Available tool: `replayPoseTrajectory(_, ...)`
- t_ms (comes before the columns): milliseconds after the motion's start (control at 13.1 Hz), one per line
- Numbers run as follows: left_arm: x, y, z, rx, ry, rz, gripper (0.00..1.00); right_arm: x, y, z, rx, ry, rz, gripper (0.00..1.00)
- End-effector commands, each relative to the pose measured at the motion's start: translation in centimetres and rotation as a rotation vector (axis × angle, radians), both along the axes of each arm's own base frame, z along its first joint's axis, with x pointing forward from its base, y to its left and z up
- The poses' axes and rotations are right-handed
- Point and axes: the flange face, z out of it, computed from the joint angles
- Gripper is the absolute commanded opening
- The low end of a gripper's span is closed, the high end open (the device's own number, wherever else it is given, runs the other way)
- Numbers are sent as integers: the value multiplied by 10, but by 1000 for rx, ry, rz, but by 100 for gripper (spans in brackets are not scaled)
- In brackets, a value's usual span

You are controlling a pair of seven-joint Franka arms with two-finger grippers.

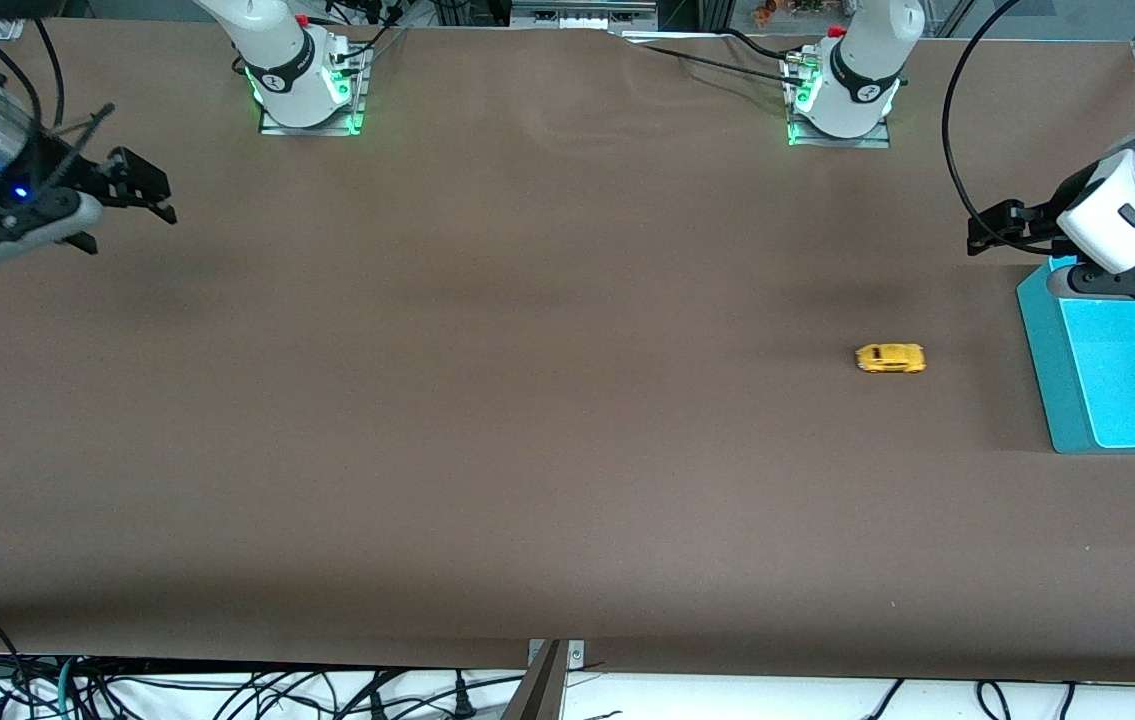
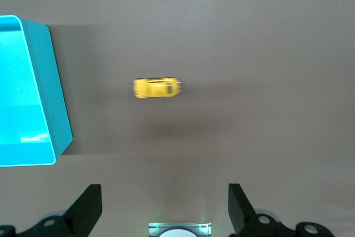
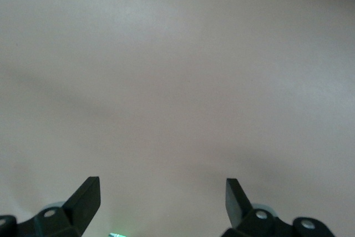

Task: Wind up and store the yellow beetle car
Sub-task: 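Lower the left gripper over the car beside the cyan bin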

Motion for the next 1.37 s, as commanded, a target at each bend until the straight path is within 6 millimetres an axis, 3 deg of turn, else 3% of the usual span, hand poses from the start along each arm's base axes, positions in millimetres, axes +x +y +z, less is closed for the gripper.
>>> replayPoseTrajectory(0,-5,4,9,-20,16,-99,100,-4,-17,20,-11,-22,-68,100)
replayPoseTrajectory(152,-6,20,2,-40,37,-187,100,-2,-32,18,-7,-23,-102,100)
replayPoseTrajectory(228,-6,38,-2,-54,40,-212,100,-3,-32,16,0,-10,-105,100)
replayPoseTrajectory(381,-4,52,-18,-86,47,-333,100,-7,-32,18,-3,-7,-133,100)
replayPoseTrajectory(457,-7,53,-31,-112,71,-420,100,-9,-28,19,-5,-2,-186,100)
replayPoseTrajectory(609,-15,75,-59,-173,119,-555,100,-9,-27,18,-7,1,-216,100)
replayPoseTrajectory(685,-16,91,-76,-195,101,-632,100,-8,-27,19,-13,-3,-212,100)
replayPoseTrajectory(913,-14,110,-112,-191,38,-846,100,-4,-25,22,-15,-14,-199,100)
replayPoseTrajectory(1066,-17,112,-145,-164,24,-995,100,0,-24,19,-13,-10,-199,100)
replayPoseTrajectory(1294,-37,137,-206,-152,-26,-1178,100,0,-16,27,-21,-23,-184,100)
